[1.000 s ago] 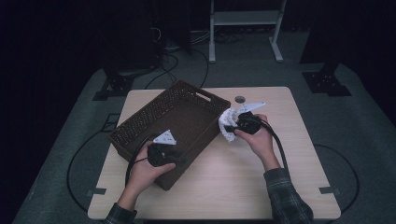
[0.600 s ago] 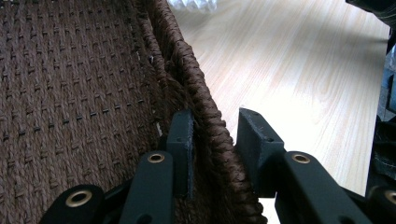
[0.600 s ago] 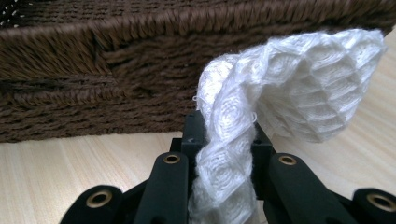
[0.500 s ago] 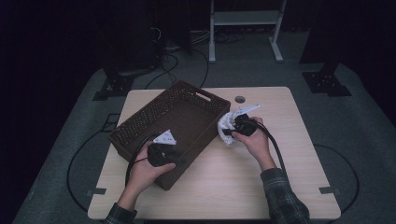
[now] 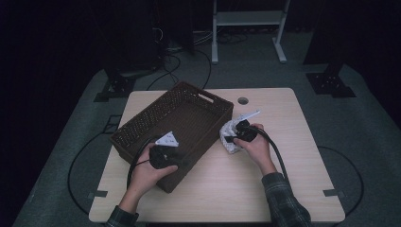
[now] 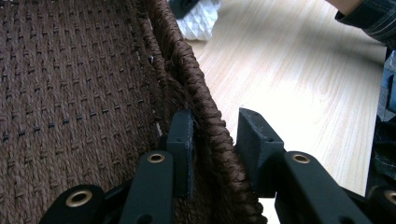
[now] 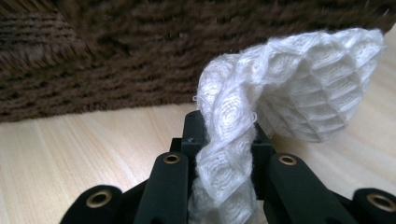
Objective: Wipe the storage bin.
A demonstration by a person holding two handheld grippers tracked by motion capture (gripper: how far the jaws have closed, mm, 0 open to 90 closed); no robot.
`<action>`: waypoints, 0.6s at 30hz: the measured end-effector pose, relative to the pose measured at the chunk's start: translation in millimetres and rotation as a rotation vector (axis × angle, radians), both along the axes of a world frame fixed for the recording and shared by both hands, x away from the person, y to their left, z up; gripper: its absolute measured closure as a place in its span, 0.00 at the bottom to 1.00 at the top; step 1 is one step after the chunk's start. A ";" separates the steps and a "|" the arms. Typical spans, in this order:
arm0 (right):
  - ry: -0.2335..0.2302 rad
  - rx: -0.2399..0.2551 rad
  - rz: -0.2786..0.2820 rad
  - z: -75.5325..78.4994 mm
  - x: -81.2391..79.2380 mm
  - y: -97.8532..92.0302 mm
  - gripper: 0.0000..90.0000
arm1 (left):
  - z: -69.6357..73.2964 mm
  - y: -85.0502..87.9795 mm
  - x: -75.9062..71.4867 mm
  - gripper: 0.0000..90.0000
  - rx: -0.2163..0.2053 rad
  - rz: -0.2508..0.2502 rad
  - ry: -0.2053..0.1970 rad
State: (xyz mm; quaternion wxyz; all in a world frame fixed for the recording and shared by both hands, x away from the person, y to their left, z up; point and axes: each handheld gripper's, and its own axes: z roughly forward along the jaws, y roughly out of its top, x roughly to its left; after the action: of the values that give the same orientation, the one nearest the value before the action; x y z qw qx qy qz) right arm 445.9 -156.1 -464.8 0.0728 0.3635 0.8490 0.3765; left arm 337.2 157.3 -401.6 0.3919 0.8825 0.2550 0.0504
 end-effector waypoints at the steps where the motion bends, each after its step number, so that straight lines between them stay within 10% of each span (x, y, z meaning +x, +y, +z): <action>1: 0.001 0.002 0.002 -2.2 0.2 0.0 0.83 | 0.0 0.0 0.0 0.74 0.000 0.000 0.000; 18: -0.036 0.010 0.012 8.1 -7.4 1.3 0.84 | -0.1 0.0 0.0 0.74 -0.001 0.000 0.000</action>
State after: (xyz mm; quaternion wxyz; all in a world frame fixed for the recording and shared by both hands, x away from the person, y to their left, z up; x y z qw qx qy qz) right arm 438.4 -154.8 -456.7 0.0840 0.3519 0.8478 0.3878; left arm 337.3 157.3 -401.7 0.3924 0.8822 0.2553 0.0502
